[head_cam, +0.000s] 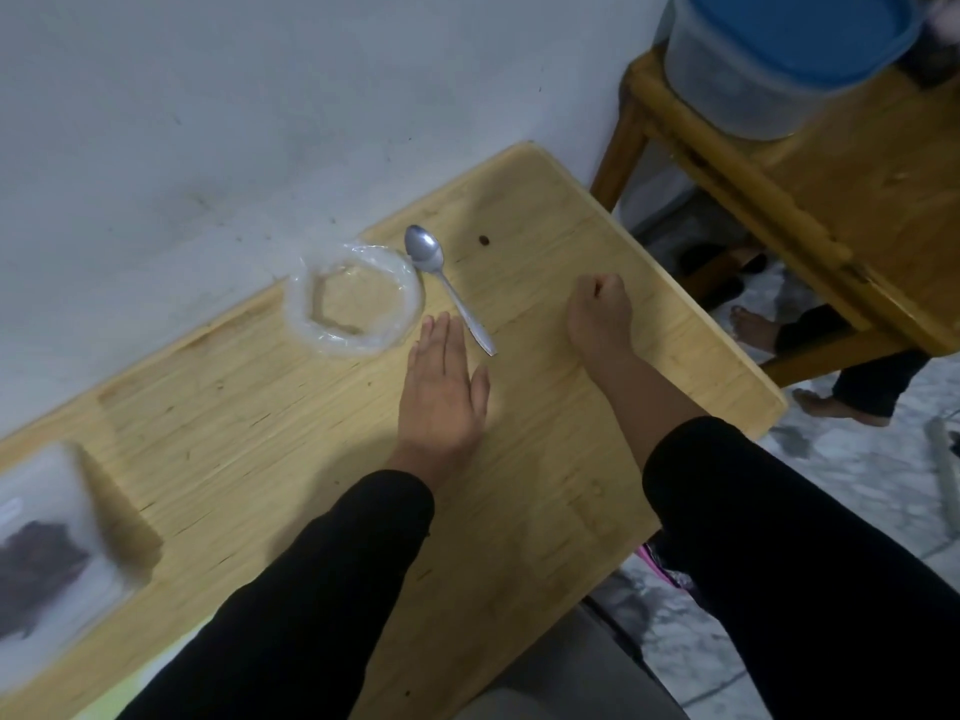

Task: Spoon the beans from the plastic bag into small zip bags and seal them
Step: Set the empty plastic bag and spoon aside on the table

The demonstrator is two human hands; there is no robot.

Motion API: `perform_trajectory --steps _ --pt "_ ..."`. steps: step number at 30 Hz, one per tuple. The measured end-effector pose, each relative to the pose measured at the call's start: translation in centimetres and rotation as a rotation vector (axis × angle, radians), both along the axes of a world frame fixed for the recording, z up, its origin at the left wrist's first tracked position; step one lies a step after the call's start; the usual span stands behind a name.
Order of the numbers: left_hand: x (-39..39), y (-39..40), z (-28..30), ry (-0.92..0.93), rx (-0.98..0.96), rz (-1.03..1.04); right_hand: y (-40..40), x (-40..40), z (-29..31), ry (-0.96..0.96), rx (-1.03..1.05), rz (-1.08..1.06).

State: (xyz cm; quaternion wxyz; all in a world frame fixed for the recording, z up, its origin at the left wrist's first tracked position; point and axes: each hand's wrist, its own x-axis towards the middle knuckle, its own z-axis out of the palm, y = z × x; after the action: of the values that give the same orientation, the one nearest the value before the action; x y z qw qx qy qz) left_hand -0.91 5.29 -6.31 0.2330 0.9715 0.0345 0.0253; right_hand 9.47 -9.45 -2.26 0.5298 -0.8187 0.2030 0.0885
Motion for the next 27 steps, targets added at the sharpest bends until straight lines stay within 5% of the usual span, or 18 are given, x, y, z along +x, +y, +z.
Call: perform_trajectory --steps 5,13,27 --pt "0.2 -0.1 -0.5 -0.034 0.023 0.027 3.0 2.1 0.0 0.004 0.076 0.108" --pt "0.2 0.0 -1.1 -0.104 0.076 0.011 5.0 5.6 -1.5 -0.256 -0.353 0.472" --pt "0.0 0.1 -1.4 -0.117 0.09 -0.001 5.9 5.8 -2.0 -0.279 -0.476 0.427"
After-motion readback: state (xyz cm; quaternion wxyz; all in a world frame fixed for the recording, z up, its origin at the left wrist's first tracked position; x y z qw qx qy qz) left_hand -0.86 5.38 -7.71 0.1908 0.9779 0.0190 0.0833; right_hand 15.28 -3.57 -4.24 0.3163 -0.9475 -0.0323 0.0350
